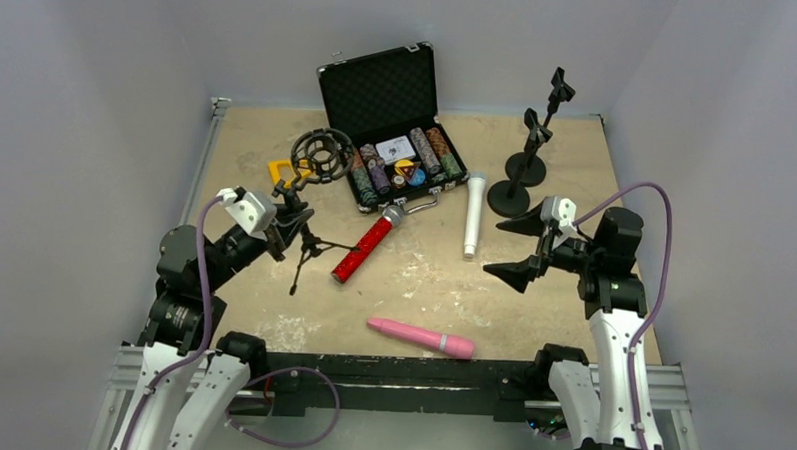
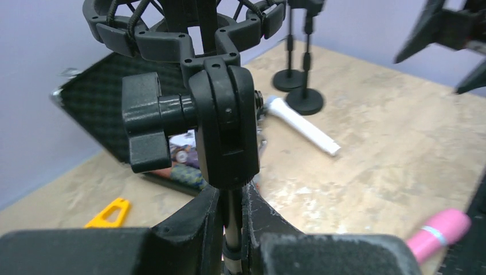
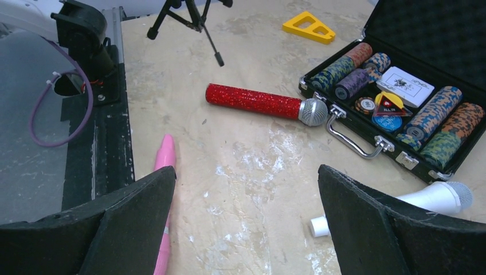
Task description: Attach the microphones to the stand
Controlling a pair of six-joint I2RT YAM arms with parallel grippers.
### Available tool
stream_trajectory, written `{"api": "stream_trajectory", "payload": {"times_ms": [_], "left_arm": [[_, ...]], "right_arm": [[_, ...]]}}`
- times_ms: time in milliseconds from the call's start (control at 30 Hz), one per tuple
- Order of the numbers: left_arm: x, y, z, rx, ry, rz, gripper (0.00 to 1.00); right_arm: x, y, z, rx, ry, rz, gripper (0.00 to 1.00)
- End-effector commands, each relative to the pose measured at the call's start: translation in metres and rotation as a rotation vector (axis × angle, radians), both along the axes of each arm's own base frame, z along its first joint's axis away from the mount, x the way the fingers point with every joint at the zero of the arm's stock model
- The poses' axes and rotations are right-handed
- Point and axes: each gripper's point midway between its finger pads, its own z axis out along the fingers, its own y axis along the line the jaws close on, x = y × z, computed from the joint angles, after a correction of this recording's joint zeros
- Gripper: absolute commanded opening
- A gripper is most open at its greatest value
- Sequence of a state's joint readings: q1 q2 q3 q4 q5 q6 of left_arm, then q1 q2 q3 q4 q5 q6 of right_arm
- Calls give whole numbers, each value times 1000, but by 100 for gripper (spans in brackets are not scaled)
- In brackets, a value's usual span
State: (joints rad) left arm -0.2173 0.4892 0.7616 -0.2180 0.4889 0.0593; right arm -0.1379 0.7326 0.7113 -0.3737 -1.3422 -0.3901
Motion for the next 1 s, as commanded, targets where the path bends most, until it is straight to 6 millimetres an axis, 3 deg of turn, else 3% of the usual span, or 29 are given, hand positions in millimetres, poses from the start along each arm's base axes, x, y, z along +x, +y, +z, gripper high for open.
{"api": "stream_trajectory", "payload": {"times_ms": [0, 300, 967], "left_arm": [[-36, -31, 46, -128, -36, -227, 0], [-42, -70, 46, -157, 46, -394, 0], [-16, -115, 51, -151, 39, -482, 0]], "right_arm": [[-3, 1, 3, 8, -28, 27, 99], [-2, -1, 2, 11, -27, 21, 99], [-2, -2, 3, 13, -27, 21, 99]]}}
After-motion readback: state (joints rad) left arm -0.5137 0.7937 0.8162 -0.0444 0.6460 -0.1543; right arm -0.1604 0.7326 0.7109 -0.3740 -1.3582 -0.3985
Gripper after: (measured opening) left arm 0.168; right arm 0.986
